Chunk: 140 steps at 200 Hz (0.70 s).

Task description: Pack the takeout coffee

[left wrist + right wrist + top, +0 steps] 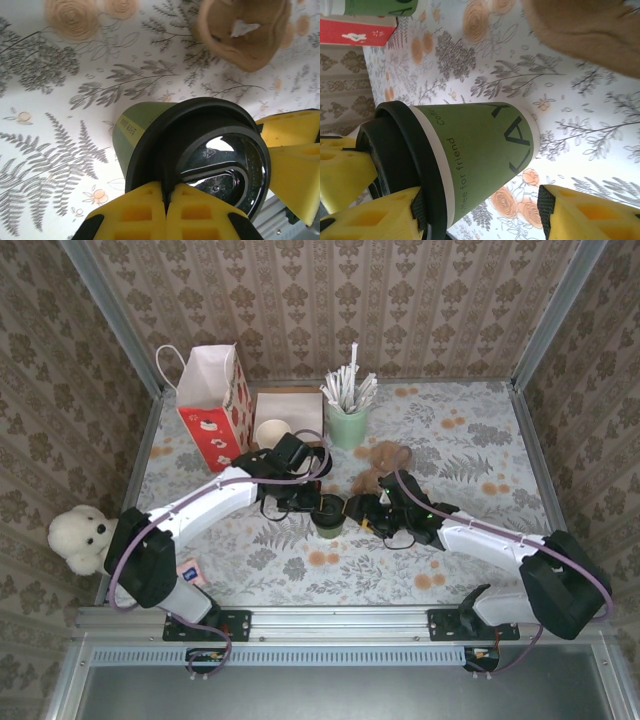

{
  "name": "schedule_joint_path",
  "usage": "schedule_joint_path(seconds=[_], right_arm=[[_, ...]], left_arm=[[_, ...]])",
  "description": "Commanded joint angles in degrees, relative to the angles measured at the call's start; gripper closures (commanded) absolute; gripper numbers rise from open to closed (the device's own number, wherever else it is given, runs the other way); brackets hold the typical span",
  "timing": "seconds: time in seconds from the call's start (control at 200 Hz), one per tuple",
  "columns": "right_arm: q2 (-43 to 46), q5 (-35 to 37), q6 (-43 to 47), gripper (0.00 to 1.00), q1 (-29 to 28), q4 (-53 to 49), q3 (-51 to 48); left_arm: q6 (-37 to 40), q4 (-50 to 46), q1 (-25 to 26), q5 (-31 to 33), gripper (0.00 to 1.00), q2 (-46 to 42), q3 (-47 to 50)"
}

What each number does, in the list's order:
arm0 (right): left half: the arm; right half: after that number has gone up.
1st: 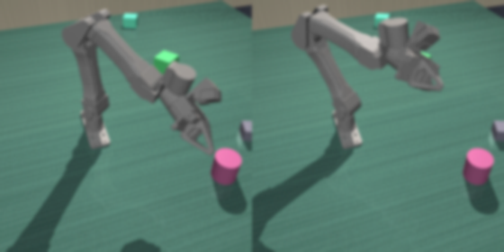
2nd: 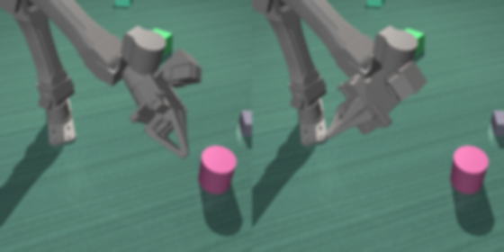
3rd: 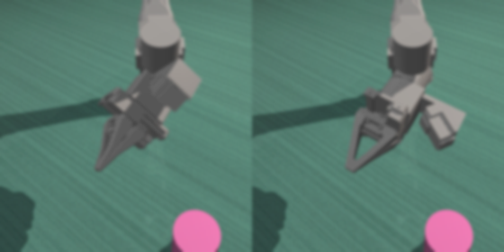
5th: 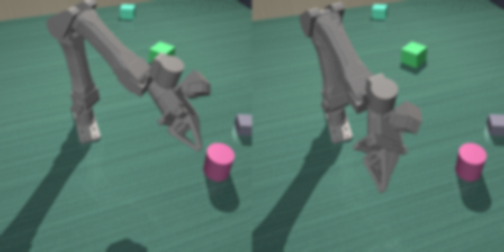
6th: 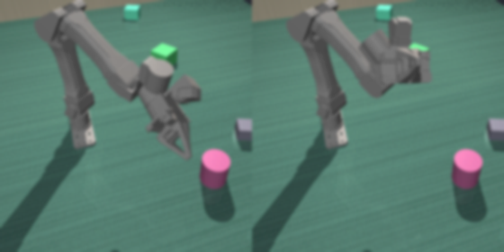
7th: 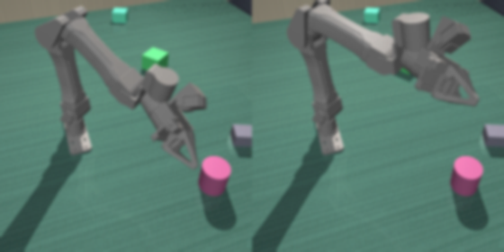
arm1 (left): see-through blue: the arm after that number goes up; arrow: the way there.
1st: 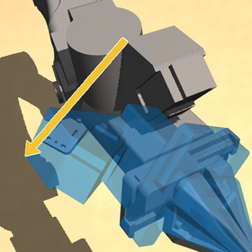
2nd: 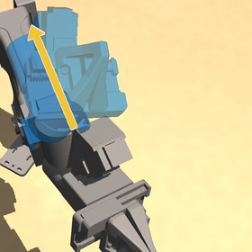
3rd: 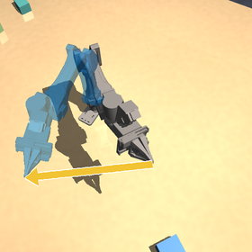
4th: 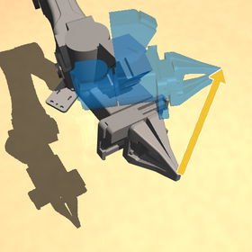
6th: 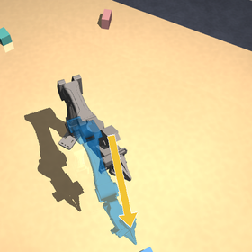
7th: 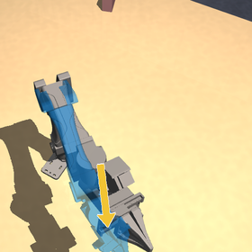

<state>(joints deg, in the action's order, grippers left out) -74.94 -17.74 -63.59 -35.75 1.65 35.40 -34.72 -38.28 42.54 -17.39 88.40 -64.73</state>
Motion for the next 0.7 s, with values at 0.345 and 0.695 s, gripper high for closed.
schedule_joint_path(seconds=[0.345,0.695], right_arm=[[6.4,0.1,13.5,0.16,-0.2,-0.7,2.8],[2.8,-0.1,14.8,0.0,-0.3,0.5,4.6]], left_arm=[[7.6,-26.7,1.4,12.0,1.0,9.7,-20.6],[13.9,-22.0,3.0,9.8,1.0,9.4,-21.0]])
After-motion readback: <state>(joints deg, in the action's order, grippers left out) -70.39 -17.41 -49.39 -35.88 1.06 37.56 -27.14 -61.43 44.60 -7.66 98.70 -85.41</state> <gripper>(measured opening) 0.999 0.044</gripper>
